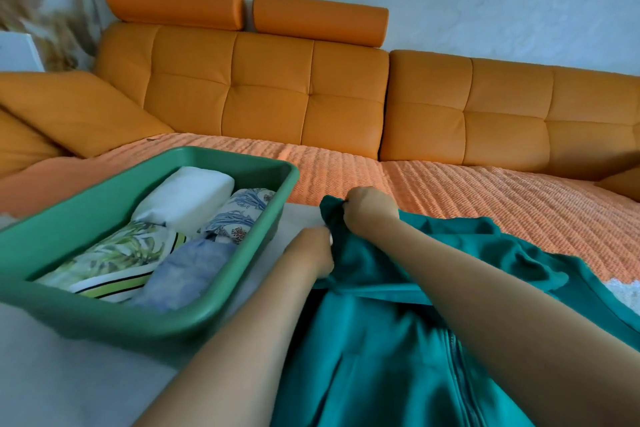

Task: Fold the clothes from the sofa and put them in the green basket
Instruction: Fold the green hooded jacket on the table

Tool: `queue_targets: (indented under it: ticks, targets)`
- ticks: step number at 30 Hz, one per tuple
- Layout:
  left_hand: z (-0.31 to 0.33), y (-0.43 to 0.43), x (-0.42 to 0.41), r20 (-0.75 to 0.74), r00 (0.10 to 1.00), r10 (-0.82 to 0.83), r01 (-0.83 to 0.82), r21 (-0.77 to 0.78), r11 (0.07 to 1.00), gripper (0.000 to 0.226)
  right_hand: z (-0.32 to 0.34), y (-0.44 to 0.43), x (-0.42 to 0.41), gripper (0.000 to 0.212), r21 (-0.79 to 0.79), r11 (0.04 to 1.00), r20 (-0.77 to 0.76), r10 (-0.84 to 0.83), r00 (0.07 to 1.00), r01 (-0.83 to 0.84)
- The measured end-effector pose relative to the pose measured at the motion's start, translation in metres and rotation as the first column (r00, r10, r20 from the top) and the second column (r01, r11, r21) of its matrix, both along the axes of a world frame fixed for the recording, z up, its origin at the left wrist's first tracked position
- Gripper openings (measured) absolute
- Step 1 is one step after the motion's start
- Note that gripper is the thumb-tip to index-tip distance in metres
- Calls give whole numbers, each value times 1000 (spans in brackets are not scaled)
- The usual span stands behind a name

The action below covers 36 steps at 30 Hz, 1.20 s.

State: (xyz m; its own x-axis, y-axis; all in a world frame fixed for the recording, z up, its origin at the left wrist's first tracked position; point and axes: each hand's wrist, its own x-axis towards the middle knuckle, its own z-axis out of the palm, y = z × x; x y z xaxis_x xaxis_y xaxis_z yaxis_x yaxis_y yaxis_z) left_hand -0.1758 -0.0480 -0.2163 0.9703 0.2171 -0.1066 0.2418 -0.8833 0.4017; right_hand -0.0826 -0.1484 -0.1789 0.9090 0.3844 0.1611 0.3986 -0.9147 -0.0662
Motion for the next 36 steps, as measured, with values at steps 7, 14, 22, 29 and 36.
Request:
queue_targets:
  ticks: [7, 14, 22, 29, 36]
  targets:
    - [9, 4, 7, -1, 991, 131, -131, -40, 991, 19, 10, 0, 37, 21, 155, 958, -176, -212, 961, 240]
    - [-3, 13, 8, 8, 993, 117, -115, -138, 984, 39, -1, 47, 47, 29, 17, 999, -190, -47, 981, 51]
    - [-8, 17, 9, 43, 994, 98, -97, -19, 995, 29, -1, 58, 89, 26, 483, 823, -449, -62, 891, 301]
    - [0, 14, 19, -127, 948, 293, -253, 262, 931, 43, -9, 53, 99, 32, 352, 932, -192, -16, 981, 84]
    - [-6, -5, 24, 312, 935, -169, 83, 270, 959, 46, -8, 33, 73, 32, 252, 950, 106, 165, 981, -187]
